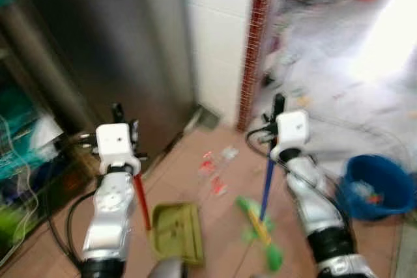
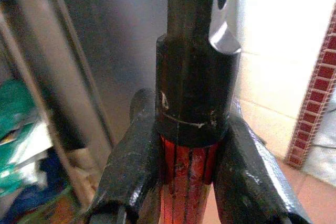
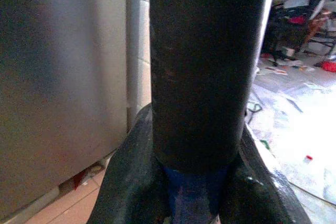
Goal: Sweep floor
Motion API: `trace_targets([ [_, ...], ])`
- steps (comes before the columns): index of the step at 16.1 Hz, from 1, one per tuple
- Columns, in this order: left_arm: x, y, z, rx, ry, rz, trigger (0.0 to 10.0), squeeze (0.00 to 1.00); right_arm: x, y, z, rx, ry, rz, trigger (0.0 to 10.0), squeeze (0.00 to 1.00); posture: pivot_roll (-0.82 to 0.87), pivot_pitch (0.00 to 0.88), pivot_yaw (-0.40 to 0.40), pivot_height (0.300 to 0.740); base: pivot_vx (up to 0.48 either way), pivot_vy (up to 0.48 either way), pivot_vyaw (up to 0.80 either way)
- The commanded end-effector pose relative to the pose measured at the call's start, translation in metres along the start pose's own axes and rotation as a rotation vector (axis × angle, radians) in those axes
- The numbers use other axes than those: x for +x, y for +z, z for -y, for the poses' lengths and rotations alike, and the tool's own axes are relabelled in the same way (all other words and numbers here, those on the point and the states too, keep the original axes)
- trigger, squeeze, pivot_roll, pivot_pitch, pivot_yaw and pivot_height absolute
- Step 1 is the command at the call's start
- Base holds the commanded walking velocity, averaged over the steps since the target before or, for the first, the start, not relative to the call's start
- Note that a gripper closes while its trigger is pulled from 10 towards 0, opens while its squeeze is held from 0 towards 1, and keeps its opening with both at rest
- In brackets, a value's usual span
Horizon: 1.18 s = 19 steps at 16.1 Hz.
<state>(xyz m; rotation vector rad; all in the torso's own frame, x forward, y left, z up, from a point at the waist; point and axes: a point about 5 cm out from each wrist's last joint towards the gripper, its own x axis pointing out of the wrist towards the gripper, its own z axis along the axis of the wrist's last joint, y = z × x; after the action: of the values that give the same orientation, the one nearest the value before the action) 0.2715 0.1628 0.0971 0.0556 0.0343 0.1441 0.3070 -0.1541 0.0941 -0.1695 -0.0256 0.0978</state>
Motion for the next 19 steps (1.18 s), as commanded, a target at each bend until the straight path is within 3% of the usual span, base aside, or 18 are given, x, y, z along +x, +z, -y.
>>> trace_targets([
  [1, 0.003, 0.013, -0.004, 0.004, 0.025, 0.057, 10.0, 0.00, 0.004, 0.010, -0.001, -0.016, 0.006, 0.048, 10.0, 0.00, -0.06, 0.000, 0.028, 0.740, 0.000, 0.000, 0.74],
  [4, 0.004, 0.014, -0.007, -0.006, 0.014, 0.060, 10.0, 0.00, 0.004, 0.012, 0.002, -0.034, -0.032, 0.061, 10.0, 0.00, -0.05, 0.000, 0.028, 0.740, 0.000, 0.000, 0.67],
  [7, -0.001, 0.010, -0.008, -0.014, -0.004, 0.053, 10.0, 0.00, 0.004, 0.015, 0.013, -0.066, -0.083, 0.079, 10.0, 0.00, -0.05, 0.000, 0.022, 0.740, 0.000, 0.000, 0.00],
  [15, -0.001, 0.013, -0.005, -0.042, -0.038, 0.069, 10.0, 0.00, 0.007, 0.034, 0.033, -0.113, -0.166, 0.158, 10.0, 0.00, -0.06, 0.000, 0.026, 0.740, 0.319, 0.000, 0.00],
  [19, -0.001, 0.015, -0.004, -0.051, -0.045, 0.076, 10.0, 0.00, 0.009, 0.050, 0.032, -0.173, -0.157, 0.233, 10.0, 0.00, -0.06, 0.000, 0.024, 0.740, 0.420, 0.000, 0.00],
])
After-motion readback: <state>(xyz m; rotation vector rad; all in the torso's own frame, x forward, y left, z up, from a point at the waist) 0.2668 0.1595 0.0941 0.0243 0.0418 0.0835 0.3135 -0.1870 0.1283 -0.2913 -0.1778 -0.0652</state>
